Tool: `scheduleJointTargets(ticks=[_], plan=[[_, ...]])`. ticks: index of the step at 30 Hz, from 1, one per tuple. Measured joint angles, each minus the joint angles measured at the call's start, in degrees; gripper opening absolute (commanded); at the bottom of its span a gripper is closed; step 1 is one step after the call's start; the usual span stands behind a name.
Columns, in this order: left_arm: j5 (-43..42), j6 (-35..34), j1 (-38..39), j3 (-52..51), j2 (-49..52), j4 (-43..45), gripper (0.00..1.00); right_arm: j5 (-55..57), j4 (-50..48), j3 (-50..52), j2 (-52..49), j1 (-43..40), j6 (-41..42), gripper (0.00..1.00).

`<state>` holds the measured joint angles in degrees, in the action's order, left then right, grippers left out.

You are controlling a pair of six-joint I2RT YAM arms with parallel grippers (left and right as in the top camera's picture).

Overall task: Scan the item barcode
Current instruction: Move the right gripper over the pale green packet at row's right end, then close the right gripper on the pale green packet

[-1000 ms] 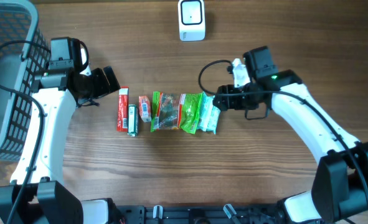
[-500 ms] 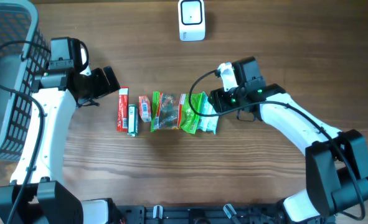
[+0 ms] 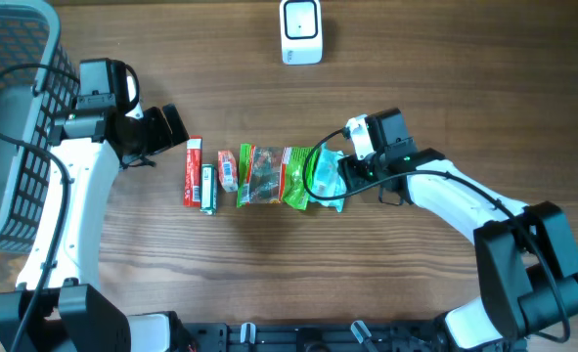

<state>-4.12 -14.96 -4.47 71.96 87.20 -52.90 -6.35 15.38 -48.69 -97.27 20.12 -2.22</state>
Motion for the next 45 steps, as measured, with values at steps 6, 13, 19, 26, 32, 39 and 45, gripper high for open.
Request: scheduleJointTargets(ticks=[6, 13, 19, 26, 32, 39, 45], plan=[[0.0, 0.0, 0.0, 0.0, 0.0, 0.0, 1.00, 7.2, 7.0, -0.4, 2.1, 0.0, 0.8, 0.70], [0.0, 0.0, 0.0, 0.0, 0.0, 0.0, 1.00, 8.7, 9.7, -0.4, 12.9, -0.1, 2.2, 0.79], [0.0, 0.0, 0.0, 0.0, 0.0, 0.0, 1.00, -2.4, 4.7, -0.4, 11.7, -0.2, 5.0, 0.86], [0.0, 0.0, 0.0, 0.0, 0.0, 0.0, 1.00, -4.4, -3.1, -0.4, 4.3, -0.2, 4.7, 0.91], [0.0, 0.0, 0.0, 0.0, 0.0, 0.0, 1.00, -4.0, -3.4, -0.4, -0.6, -0.2, 2.2, 0.80], [0.0, 0.0, 0.0, 0.0, 0.0, 0.0, 1.00, 4.3, 6.8, -0.5, 3.1, -2.0, 3.7, 0.78], [0.0, 0.0, 0.0, 0.0, 0.0, 0.0, 1.00, 7.9, 19.1, -0.5, 11.6, -2.5, 9.5, 0.90]])
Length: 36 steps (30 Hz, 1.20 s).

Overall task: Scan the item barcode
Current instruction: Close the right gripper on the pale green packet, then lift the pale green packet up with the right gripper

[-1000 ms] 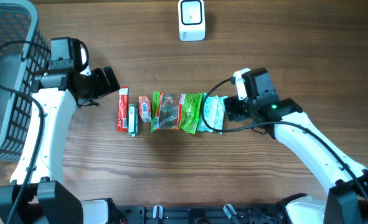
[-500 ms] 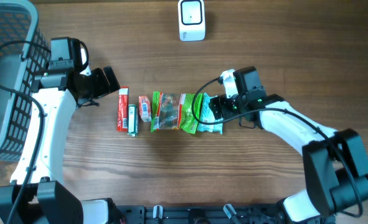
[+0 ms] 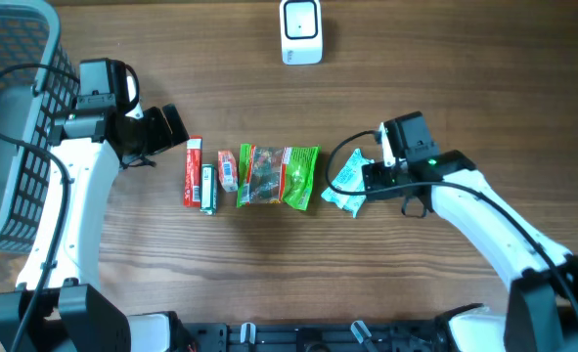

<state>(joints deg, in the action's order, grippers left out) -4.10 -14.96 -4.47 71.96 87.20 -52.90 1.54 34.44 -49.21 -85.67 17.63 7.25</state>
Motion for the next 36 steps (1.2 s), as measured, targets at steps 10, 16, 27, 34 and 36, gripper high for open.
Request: scheduleJointTargets(ticks=[10, 16, 27, 34, 36], plan=[[0.0, 0.0, 0.0, 0.0, 0.0, 0.0, 1.00, -9.4, 3.6, 0.0, 2.0, 0.0, 0.8, 0.59], [0.0, 0.0, 0.0, 0.0, 0.0, 0.0, 1.00, -14.5, 4.2, 3.1, 1.4, 0.1, 11.8, 0.04], [0.0, 0.0, 0.0, 0.0, 0.0, 0.0, 1.00, -15.7, -8.4, 11.6, 1.2, 0.2, 20.8, 0.12], [0.0, 0.0, 0.0, 0.0, 0.0, 0.0, 1.00, -17.2, -10.3, 11.7, 1.2, 0.2, 23.6, 0.17], [0.0, 0.0, 0.0, 0.0, 0.0, 0.0, 1.00, -18.3, -10.6, 11.7, 1.2, 0.2, 23.7, 0.37]])
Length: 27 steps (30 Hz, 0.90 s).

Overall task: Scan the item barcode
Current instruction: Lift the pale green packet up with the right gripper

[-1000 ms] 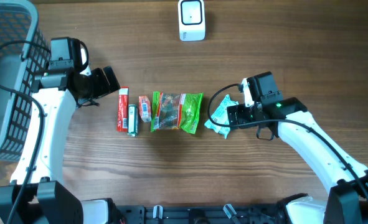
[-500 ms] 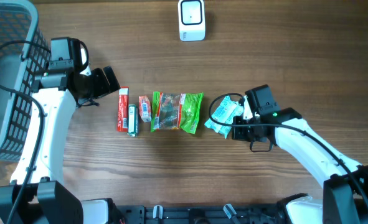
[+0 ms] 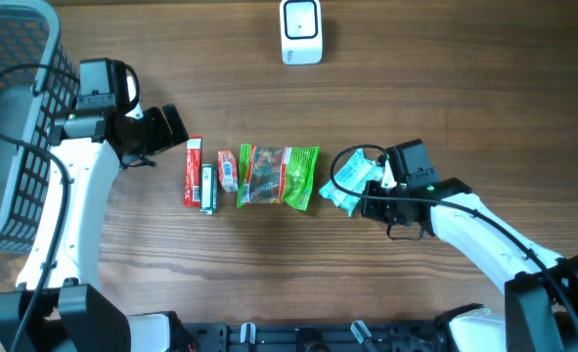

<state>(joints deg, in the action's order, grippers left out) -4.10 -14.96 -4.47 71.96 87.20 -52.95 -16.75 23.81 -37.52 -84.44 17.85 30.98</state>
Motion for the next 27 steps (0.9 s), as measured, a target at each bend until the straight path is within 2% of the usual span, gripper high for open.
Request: scheduleJointTargets(ticks=[1, 2, 6, 8, 9, 10, 14, 15, 17, 18, 21, 27], plan=[[0.0, 0.0, 0.0, 0.0, 0.0, 0.0, 1.00, -0.3, -0.1, 0.0, 0.0, 0.0, 0.0, 0.51], [0.0, 0.0, 0.0, 0.0, 0.0, 0.0, 1.00, -0.7, -0.2, 0.0, 0.0, 0.0, 0.2, 0.58], [0.0, 0.0, 0.0, 0.0, 0.0, 0.0, 1.00, -1.6, 0.5, -0.1, 0.0, -0.4, -4.5, 0.60], [0.0, 0.0, 0.0, 0.0, 0.0, 0.0, 1.00, -2.5, 4.3, -1.4, 0.0, -2.3, -5.8, 0.71], [0.0, 0.0, 0.0, 0.0, 0.0, 0.0, 1.00, -3.0, 4.8, -2.0, 0.0, -3.1, -6.0, 0.96], [0.0, 0.0, 0.0, 0.0, 0.0, 0.0, 1.00, -4.8, 4.5, -3.8, 0.1, -4.7, -6.5, 1.00], [0.0, 0.0, 0.0, 0.0, 0.0, 0.0, 1.00, -9.2, -1.0, -6.4, 1.2, -6.1, -6.2, 1.00], [0.0, 0.0, 0.0, 0.0, 0.0, 0.0, 1.00, -9.3, -1.4, -6.6, 1.4, -6.1, -5.7, 0.93], [0.0, 0.0, 0.0, 0.0, 0.0, 0.0, 1.00, -8.5, -1.1, -6.6, 1.5, -6.1, -4.1, 0.64], [0.0, 0.0, 0.0, 0.0, 0.0, 0.0, 1.00, -7.0, -0.8, -6.6, 1.5, -6.0, -2.2, 0.61], [0.0, 0.0, 0.0, 0.0, 0.0, 0.0, 1.00, -1.8, -2.4, -5.2, 1.4, -6.1, 5.1, 0.61], [0.0, 0.0, 0.0, 0.0, 0.0, 0.0, 1.00, 2.5, -5.7, -3.6, -3.0, -4.5, 12.8, 0.64]])
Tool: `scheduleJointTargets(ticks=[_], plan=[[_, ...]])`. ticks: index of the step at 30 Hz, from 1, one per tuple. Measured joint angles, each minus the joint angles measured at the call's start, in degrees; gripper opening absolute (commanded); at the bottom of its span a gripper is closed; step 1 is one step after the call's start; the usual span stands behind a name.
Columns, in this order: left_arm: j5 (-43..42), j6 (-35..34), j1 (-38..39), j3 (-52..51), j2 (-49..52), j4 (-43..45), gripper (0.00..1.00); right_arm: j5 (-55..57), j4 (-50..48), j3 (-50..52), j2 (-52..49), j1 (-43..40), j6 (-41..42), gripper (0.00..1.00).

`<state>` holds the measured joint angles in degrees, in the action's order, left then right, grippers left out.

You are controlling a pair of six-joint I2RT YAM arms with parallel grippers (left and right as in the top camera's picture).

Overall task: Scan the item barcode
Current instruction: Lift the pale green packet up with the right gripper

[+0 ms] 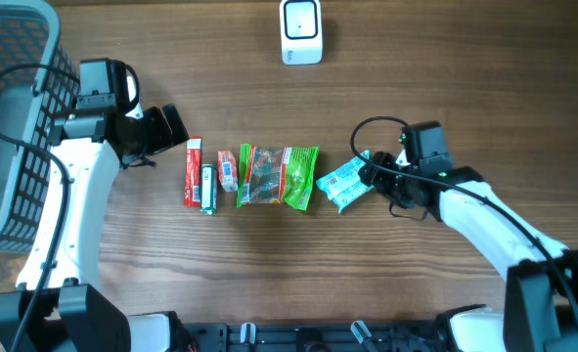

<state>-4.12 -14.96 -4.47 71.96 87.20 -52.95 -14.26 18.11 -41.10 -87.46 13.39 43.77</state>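
A white barcode scanner (300,31) stands at the far edge of the table, in the middle. My right gripper (370,174) is shut on the right end of a light blue-green packet (341,185), which sits low at the right end of the item row, tilted. Several more items lie in that row: a red pack (193,172), a small dark green item (208,189), a red-and-white packet (228,168) and two green packets (261,176) (299,177). My left gripper (171,125) hovers just up-left of the red pack; its jaws are too dark to read.
A grey mesh basket (15,117) fills the far left corner, beside the left arm. The right arm's cable loops above the held packet. Bare wood lies between the item row and the scanner.
My right gripper has shifted slightly right and away from me, and the blue-green packet has turned flatter and more lengthwise in it. The left arm and the row have not moved.
First my right gripper was on the blue-green packet where it overlapped the rightmost green packet. Then the packet lay pulled clear to the right of the row. After that it was held closer to the row, and now it is turned in the grip.
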Motion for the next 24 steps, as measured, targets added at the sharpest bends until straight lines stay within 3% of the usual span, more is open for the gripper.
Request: scheduleJointTargets(ticks=[5, 13, 24], plan=[[0.0, 0.0, 0.0, 0.0, 0.0, 0.0, 1.00, 2.7, -1.1, 0.2, -2.9, 3.5, 4.1, 0.66], [0.0, 0.0, 0.0, 0.0, 0.0, 0.0, 1.00, 5.4, -7.8, 0.2, -4.9, 4.5, 10.1, 0.62], [0.0, 0.0, 0.0, 0.0, 0.0, 0.0, 1.00, 5.9, -8.0, -1.0, -6.8, 5.6, 11.0, 0.48]])
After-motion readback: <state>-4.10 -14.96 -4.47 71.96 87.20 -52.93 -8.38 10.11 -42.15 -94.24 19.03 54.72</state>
